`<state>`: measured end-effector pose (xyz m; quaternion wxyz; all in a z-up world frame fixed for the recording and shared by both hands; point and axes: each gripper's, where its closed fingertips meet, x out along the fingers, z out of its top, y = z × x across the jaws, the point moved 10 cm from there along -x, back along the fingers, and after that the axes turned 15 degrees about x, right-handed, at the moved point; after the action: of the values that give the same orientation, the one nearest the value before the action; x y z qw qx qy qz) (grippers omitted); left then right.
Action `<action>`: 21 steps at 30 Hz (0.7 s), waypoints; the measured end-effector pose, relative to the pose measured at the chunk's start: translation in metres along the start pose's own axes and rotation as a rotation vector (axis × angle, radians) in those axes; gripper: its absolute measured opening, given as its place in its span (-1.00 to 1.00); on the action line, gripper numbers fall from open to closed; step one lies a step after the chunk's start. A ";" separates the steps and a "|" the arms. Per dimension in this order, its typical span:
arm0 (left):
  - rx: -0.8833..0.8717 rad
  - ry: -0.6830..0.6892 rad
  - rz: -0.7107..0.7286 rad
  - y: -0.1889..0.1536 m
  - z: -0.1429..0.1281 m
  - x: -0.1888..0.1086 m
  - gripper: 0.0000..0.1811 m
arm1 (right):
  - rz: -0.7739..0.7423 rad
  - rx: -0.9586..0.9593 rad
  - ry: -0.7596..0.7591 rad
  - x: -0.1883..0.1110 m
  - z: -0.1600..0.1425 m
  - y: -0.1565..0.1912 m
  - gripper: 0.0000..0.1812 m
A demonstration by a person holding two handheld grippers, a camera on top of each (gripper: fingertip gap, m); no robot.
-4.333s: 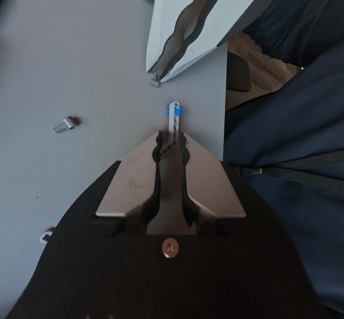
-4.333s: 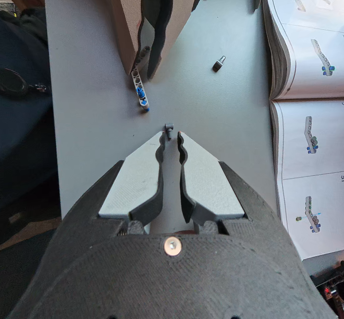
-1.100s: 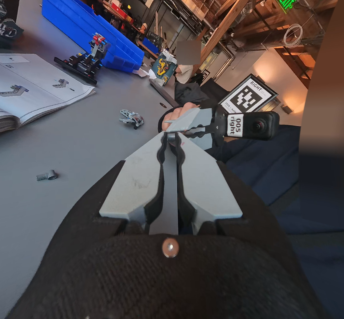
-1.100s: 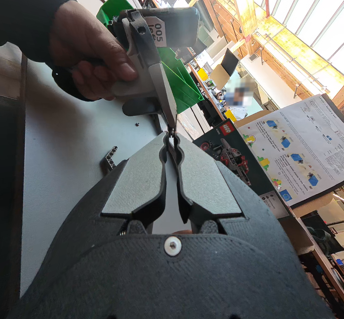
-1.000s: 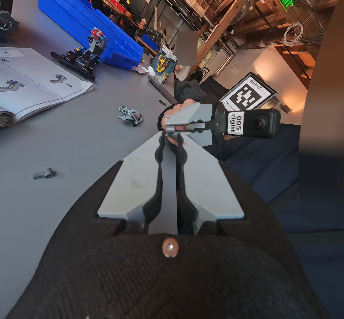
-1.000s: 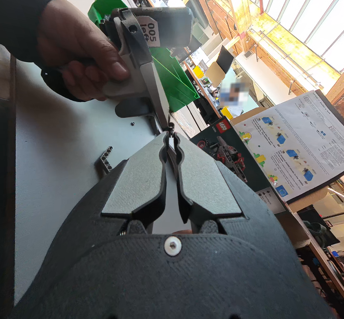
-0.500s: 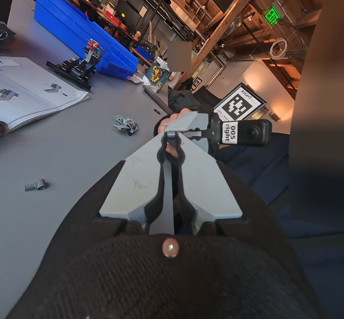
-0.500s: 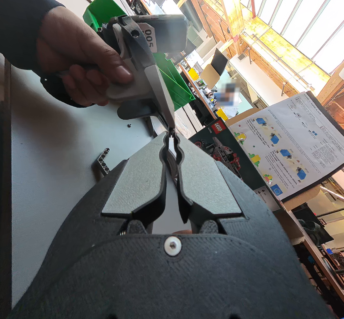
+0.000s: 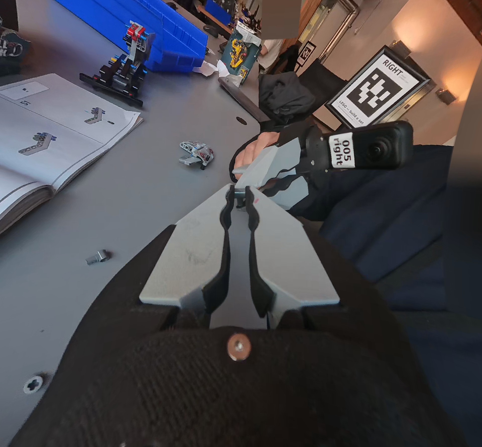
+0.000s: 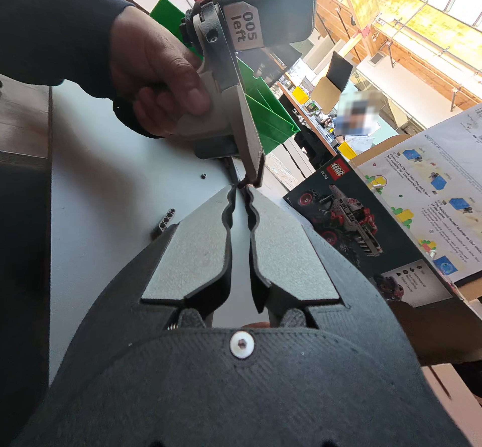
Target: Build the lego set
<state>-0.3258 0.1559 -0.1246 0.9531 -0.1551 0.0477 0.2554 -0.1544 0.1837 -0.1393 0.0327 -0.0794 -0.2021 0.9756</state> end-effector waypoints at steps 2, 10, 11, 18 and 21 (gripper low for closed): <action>0.018 0.014 -0.003 0.000 -0.002 0.001 -0.95 | 0.043 0.039 0.006 0.001 -0.001 -0.001 -1.00; 0.187 -0.001 -0.039 -0.009 0.000 -0.007 -0.95 | 0.457 0.616 -0.048 0.000 -0.014 -0.032 -0.96; 0.202 -0.013 -0.038 -0.010 -0.001 -0.007 -0.95 | 0.501 0.665 -0.055 0.000 -0.015 -0.035 -0.94; 0.263 -0.052 -0.033 -0.014 -0.001 -0.003 -0.95 | 0.618 0.760 -0.036 0.010 -0.015 -0.034 -0.99; 0.251 -0.066 -0.037 -0.015 -0.001 -0.003 -0.95 | 0.605 0.741 -0.040 0.009 -0.014 -0.035 -1.00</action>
<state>-0.3212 0.1419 -0.1210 0.9707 -0.0267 0.0449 0.2346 -0.1602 0.2220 -0.1395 -0.2308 -0.0987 0.1910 0.9490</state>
